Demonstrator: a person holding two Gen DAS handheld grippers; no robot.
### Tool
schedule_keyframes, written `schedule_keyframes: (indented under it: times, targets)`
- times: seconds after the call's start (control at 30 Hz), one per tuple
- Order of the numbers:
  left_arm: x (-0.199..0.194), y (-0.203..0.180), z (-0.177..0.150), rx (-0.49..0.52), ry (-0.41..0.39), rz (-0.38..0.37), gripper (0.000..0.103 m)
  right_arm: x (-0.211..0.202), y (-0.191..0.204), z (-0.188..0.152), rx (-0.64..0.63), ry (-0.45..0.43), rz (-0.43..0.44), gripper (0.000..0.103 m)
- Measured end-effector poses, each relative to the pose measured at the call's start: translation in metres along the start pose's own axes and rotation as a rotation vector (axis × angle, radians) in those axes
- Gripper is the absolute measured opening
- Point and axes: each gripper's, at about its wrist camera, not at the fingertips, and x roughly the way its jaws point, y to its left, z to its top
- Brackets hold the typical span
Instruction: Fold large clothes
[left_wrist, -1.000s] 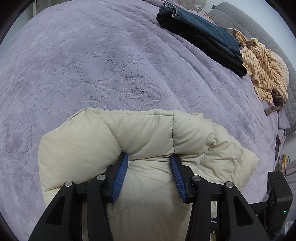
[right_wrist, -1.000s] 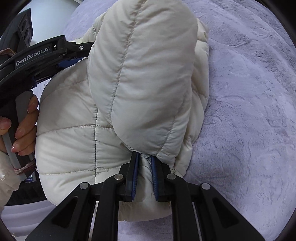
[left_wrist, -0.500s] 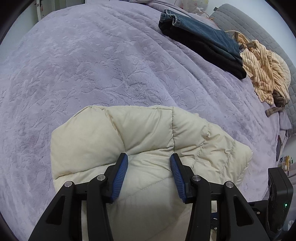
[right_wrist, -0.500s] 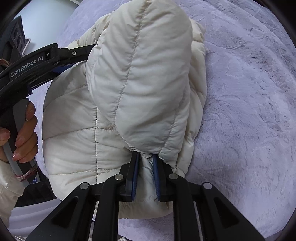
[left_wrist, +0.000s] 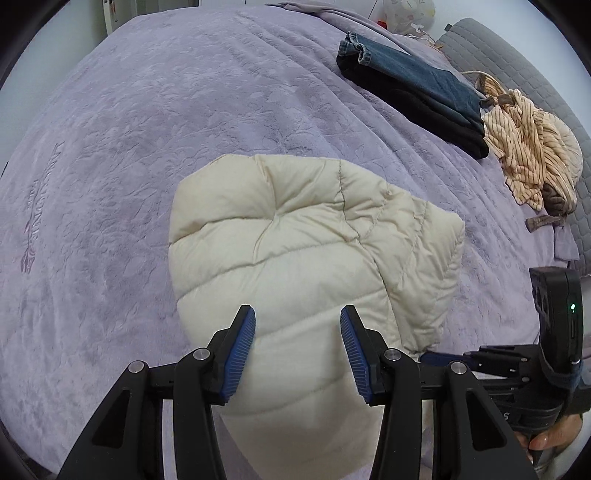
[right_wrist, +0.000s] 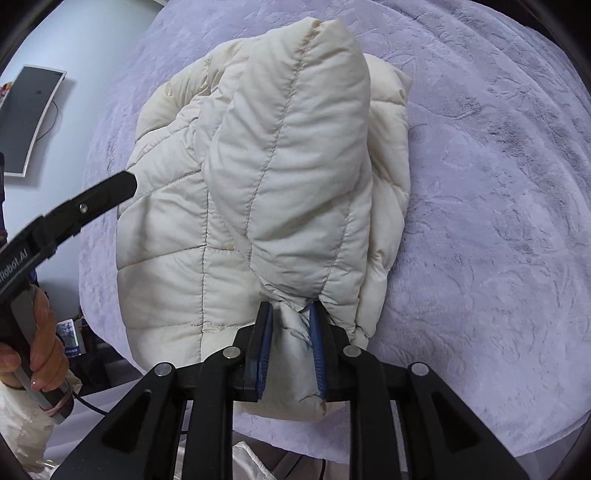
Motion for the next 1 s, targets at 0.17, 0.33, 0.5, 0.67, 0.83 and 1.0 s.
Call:
schedule_keyframes:
  times: [0.17, 0.33, 0.5, 0.67, 0.83, 1.0]
  targets:
    - [-0.016, 0.006, -0.019, -0.049, 0.018, 0.011, 0.050, -0.017, 0.013, -0.002, -0.030, -0.003, -0.016, 0.043]
    - [-0.033, 0.013, -0.029, -0.088, 0.023, 0.031, 0.050, -0.039, 0.028, 0.002, -0.049, -0.018, -0.027, 0.057]
    - [-0.047, 0.020, -0.034, -0.123, 0.031, 0.051, 0.050, -0.062, 0.042, 0.006, -0.063, -0.044, -0.047, 0.062]
    - [-0.061, 0.021, -0.036, -0.136, 0.026, 0.086, 0.074, -0.077, 0.052, 0.001, -0.080, -0.077, -0.095, 0.074]
    - [-0.080, 0.017, -0.036, -0.146, -0.023, 0.109, 0.088, -0.093, 0.067, 0.001, -0.096, -0.127, -0.156, 0.085]
    - [-0.091, 0.011, -0.034, -0.141, -0.033, 0.153, 0.098, -0.106, 0.078, 0.000, -0.100, -0.180, -0.196, 0.087]
